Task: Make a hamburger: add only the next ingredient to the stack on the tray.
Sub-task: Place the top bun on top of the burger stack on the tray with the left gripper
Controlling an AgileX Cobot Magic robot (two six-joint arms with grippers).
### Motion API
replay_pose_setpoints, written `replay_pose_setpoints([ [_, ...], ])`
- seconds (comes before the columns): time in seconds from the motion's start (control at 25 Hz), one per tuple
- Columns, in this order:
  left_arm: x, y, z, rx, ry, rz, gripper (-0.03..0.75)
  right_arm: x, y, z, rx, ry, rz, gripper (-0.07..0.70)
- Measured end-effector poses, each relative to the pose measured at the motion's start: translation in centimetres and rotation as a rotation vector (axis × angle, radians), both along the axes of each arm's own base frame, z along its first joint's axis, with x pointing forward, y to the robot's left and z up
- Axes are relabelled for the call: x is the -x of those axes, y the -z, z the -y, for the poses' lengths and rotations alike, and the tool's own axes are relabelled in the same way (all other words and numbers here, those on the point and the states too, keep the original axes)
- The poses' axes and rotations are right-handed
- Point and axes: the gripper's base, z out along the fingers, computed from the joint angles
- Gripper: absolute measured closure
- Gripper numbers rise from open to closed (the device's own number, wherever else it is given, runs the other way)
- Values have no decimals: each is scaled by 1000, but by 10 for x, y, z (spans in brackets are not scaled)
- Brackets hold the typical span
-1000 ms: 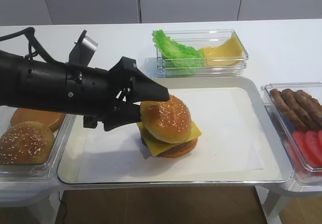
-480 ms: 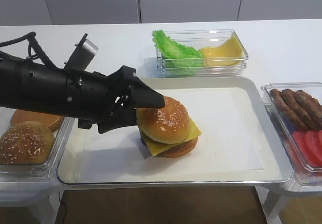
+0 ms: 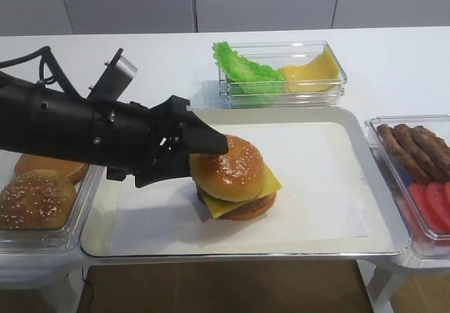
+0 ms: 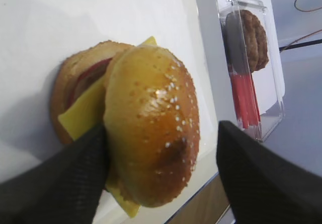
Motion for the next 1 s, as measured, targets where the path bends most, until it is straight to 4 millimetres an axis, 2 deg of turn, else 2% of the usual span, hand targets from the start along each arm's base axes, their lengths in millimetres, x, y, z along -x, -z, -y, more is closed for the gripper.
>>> replay_pose_setpoints([
  [0.76,5,2,6,-26,20,-2,228,0,0,0,0,0,0,162],
  [1.0,3,3,5,-52,11,29,157,0,0,0,0,0,0,162],
])
